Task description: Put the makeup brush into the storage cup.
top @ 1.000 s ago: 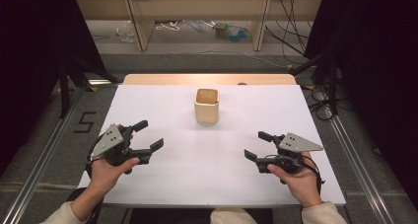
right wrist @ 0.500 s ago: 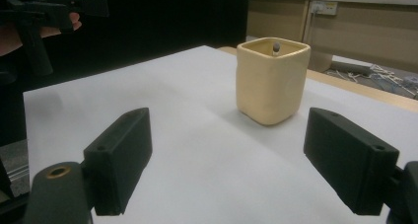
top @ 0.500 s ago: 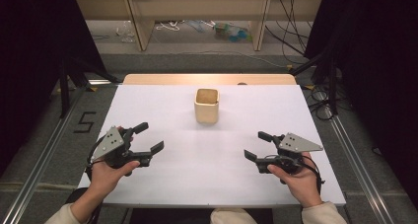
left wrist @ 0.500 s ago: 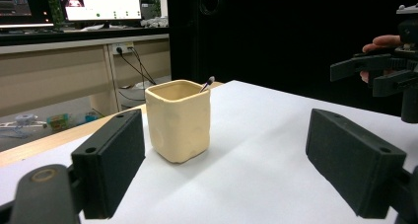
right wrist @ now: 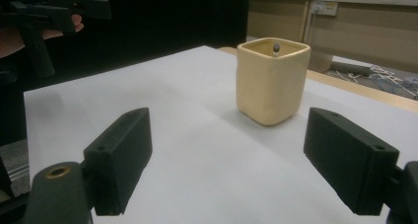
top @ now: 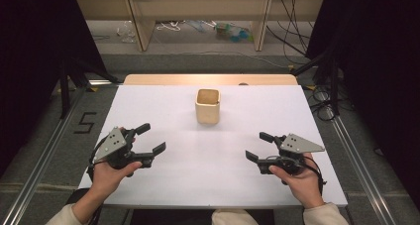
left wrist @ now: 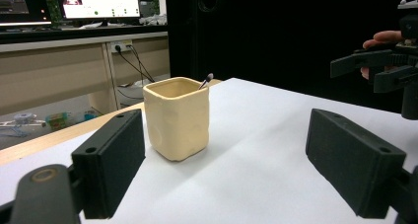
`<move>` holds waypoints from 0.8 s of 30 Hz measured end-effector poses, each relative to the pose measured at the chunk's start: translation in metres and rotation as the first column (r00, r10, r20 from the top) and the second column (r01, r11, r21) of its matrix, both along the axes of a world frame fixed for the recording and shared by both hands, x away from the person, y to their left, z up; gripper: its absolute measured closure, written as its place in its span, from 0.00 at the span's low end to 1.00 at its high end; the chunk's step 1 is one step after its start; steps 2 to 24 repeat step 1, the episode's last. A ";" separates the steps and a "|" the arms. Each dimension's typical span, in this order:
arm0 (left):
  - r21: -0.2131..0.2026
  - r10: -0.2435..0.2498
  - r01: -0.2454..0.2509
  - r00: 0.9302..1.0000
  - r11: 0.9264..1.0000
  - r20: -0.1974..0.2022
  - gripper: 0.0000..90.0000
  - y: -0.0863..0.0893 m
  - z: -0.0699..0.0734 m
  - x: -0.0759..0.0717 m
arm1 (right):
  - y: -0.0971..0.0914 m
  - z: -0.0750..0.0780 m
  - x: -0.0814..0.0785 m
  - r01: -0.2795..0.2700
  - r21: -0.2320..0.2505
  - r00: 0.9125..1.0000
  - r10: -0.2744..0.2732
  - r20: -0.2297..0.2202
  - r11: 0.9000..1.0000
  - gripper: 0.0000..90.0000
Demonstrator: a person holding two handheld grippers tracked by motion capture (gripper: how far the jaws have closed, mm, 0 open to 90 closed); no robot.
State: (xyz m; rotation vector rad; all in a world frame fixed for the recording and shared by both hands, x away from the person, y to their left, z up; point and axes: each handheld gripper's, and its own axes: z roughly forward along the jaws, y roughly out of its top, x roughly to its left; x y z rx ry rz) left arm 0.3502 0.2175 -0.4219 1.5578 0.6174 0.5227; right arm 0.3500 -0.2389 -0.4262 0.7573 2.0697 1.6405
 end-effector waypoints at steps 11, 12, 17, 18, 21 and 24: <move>0.001 0.000 0.000 1.000 1.000 0.000 0.17 0.000 0.000 0.000 | 0.000 0.000 0.000 0.002 0.001 1.000 -0.002 0.000 1.000 0.22; 0.001 0.000 0.000 1.000 1.000 0.000 0.17 0.000 0.000 0.000 | 0.000 0.000 0.000 0.002 0.001 1.000 -0.002 0.000 1.000 0.22; 0.001 0.000 0.000 1.000 1.000 0.000 0.17 0.000 0.000 0.000 | 0.000 0.000 0.000 0.002 0.001 1.000 -0.002 0.000 1.000 0.22; 0.001 0.000 0.000 1.000 1.000 0.000 0.17 0.000 0.000 0.000 | 0.000 0.000 0.000 0.002 0.001 1.000 -0.002 0.000 1.000 0.22; 0.001 0.000 0.000 1.000 1.000 0.000 0.17 0.000 0.000 0.000 | 0.000 0.000 0.000 0.002 0.001 1.000 -0.002 0.000 1.000 0.22; 0.001 0.000 0.000 1.000 1.000 0.000 0.17 0.000 0.000 0.000 | 0.000 0.000 0.000 0.002 0.001 1.000 -0.002 0.000 1.000 0.22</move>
